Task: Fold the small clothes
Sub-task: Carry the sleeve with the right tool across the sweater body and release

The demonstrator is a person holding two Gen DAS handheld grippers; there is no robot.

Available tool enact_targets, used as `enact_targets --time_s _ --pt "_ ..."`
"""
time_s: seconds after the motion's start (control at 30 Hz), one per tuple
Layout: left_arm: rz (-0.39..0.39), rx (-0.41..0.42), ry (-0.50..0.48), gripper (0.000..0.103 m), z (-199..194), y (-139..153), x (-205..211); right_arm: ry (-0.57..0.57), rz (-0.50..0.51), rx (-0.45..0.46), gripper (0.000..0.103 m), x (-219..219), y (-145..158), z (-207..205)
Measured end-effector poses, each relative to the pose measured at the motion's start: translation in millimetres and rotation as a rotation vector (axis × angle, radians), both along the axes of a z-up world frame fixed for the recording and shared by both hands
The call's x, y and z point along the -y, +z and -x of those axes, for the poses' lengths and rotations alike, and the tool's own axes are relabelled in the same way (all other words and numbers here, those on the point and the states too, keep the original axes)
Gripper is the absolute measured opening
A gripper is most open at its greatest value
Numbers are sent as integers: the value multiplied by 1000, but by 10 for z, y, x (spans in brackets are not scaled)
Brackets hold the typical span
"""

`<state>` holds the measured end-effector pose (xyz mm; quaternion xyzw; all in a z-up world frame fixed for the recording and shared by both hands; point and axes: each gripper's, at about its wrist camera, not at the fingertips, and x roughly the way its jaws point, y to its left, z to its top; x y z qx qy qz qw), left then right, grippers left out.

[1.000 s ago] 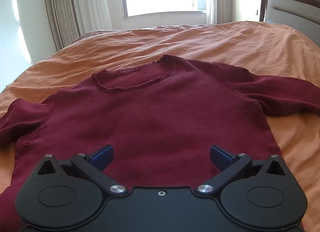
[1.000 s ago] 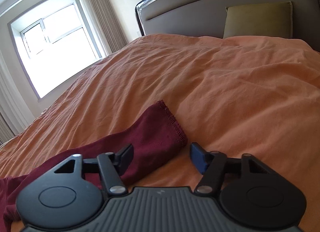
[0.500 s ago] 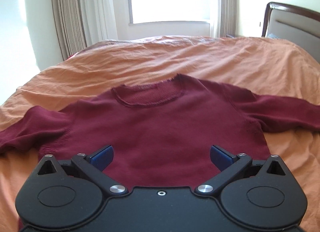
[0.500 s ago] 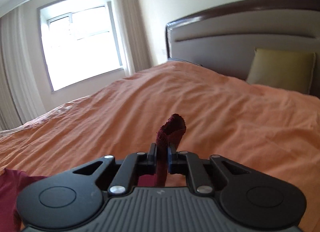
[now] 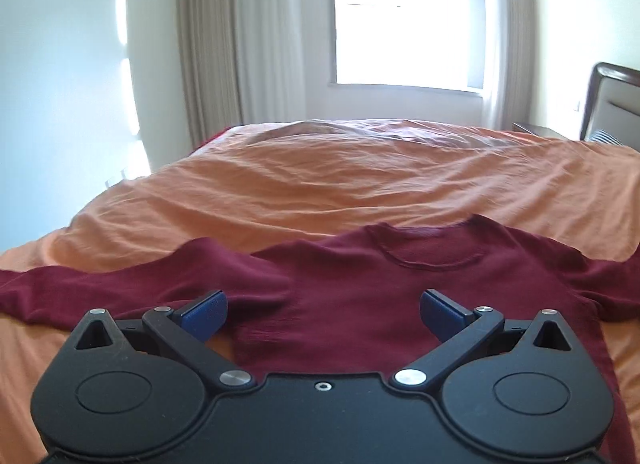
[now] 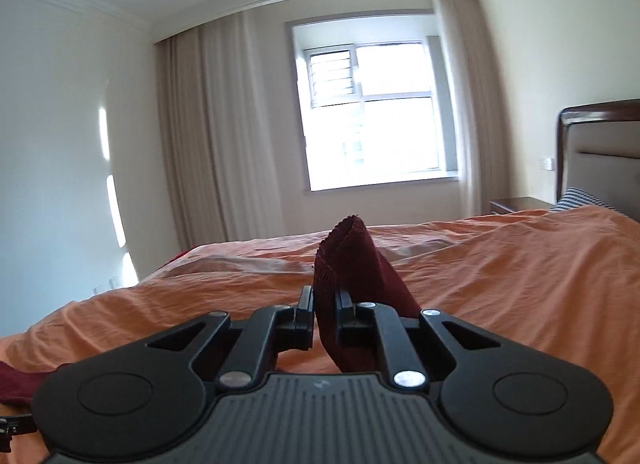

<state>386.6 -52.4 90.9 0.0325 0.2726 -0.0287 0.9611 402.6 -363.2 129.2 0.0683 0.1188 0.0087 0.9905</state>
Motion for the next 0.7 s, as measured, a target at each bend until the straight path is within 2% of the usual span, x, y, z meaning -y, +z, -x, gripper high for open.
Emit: enact_targets --time_s 0.2,0.37,0.47,0.57,0.6,0.63,0.7 --pt "-7 18 95 102 39 39 -562 158 62 -99 11 -1120 -512 -291" --pt "14 9 163 102 16 -17 -887 240 201 -200 11 -1898 -1084 -338" --pt "10 4 185 102 11 -68 -967 269 249 -261 12 -2024 -1368 -333" --pt "-3 -3 189 102 -35 -111 -948 321 249 -301 17 -1974 -1493 -279" --pt "-4 -2 184 102 -61 -121 -923 332 249 -304 29 -1939 -1488 -226" --pt "-5 -1 178 102 -78 -124 -892 339 249 -296 53 -1881 -1467 -155" --pt "-3 4 164 102 -127 -141 -792 356 249 -269 75 -1692 -1381 -15"
